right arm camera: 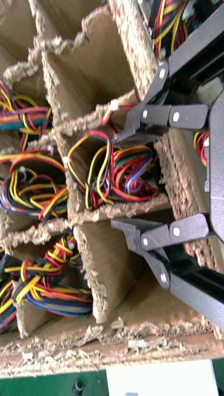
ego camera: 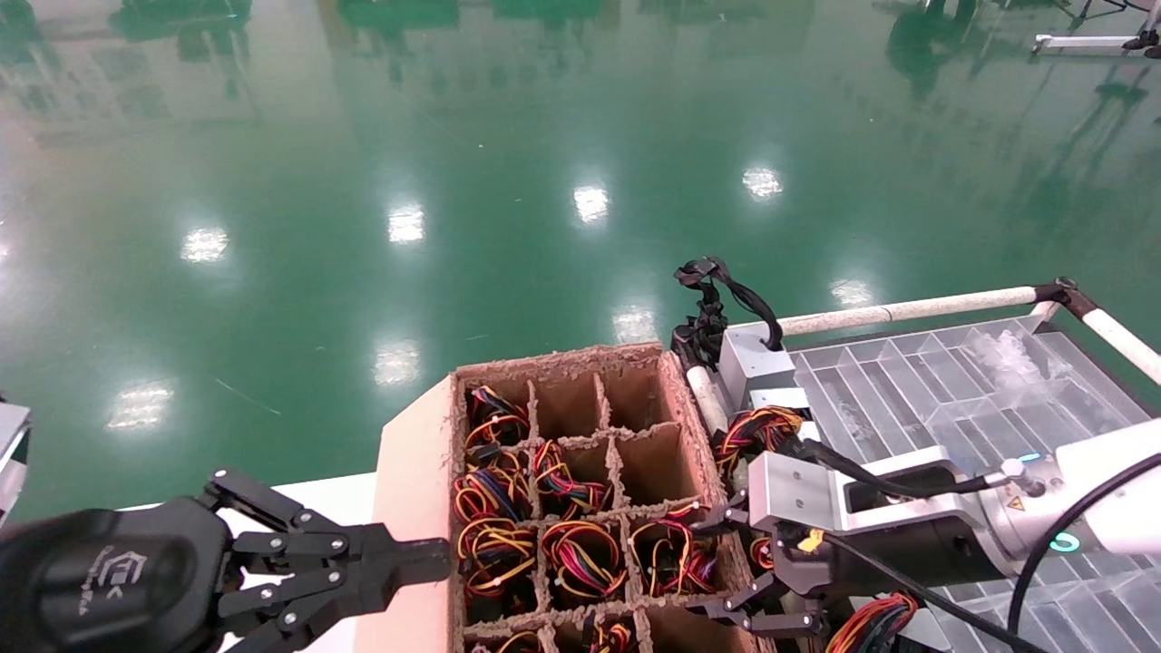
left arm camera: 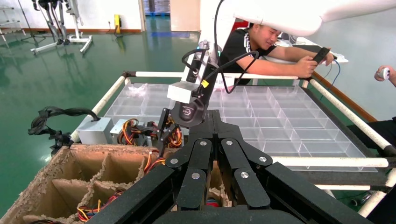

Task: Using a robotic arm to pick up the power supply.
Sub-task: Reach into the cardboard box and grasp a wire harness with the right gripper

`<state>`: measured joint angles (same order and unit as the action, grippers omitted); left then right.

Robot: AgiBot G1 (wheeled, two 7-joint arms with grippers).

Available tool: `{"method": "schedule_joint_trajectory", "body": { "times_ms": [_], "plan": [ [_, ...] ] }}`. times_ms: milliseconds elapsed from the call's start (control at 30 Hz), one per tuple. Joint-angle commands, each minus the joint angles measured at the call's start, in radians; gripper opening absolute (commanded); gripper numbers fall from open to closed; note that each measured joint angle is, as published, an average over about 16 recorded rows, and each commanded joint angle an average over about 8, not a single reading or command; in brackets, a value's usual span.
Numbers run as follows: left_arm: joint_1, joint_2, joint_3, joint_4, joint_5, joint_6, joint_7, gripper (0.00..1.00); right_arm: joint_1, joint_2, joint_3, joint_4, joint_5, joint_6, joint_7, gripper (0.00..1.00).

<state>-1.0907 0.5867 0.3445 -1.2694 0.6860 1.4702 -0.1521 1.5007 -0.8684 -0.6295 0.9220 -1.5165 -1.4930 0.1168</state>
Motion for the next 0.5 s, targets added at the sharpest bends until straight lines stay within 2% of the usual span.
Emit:
{"method": "schedule_joint_trajectory", "body": {
  "times_ms": [33,500],
  "plan": [
    [0.000,0.000,0.000,0.000,0.000,0.000,0.000,0.00,0.002,-0.006,-0.002,-0.014,-0.002,-0.001,-0.009,0.00],
    [0.000,0.000,0.000,0.000,0.000,0.000,0.000,0.01,0.023,-0.021,-0.015,-0.056,-0.023,-0.009,-0.027,0.00]
  ]
}}
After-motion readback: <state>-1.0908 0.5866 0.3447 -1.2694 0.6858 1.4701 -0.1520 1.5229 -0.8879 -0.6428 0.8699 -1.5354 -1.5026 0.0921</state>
